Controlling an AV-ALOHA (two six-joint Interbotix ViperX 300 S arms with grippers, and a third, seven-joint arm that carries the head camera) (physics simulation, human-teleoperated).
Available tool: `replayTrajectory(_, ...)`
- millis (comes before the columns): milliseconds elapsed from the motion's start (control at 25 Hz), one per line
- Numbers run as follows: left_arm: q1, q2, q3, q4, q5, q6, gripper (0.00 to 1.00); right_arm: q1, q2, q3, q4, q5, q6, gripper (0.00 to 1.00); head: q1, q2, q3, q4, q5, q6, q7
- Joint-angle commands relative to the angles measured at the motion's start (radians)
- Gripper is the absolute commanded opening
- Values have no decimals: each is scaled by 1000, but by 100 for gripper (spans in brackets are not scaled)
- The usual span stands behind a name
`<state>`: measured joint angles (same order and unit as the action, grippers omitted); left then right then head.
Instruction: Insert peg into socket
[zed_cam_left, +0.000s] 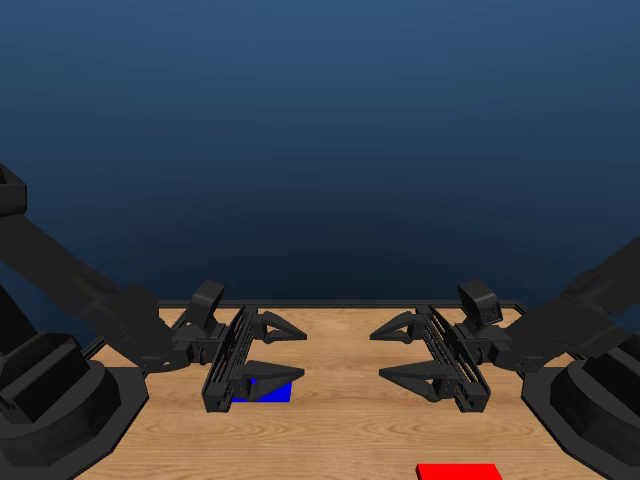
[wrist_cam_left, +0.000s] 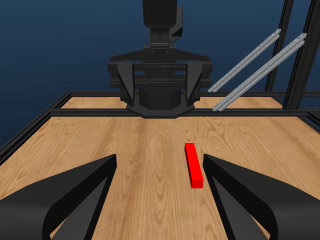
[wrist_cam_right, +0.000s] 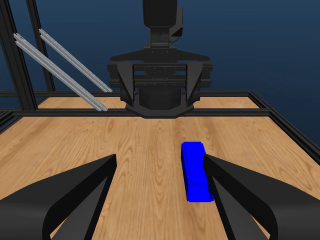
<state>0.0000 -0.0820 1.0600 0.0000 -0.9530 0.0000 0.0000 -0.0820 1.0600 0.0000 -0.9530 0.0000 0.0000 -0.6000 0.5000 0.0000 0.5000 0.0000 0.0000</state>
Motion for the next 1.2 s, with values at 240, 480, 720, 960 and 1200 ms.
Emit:
replayTrajectory(240,-20,-5,68,-41,-188,-112,100,55,-12,-11,157,116,45,100,6,57,-86,6,157,23,-5)
replayTrajectory(480,68,15,102,-81,-22,-120,100,28,2,9,143,119,78,100,2,116,-115,6,144,29,-4)
replayTrajectory(720,146,76,123,-53,139,-146,100,24,-9,28,139,124,90,100,-6,201,-159,6,123,39,-17)
replayTrajectory(960,178,150,134,16,145,-217,100,13,-3,36,170,158,83,100,2,260,-192,13,131,64,-26)
replayTrajectory(1200,233,264,140,-53,217,-57,100,55,-16,38,193,178,74,100,10,275,-203,16,120,77,-47)
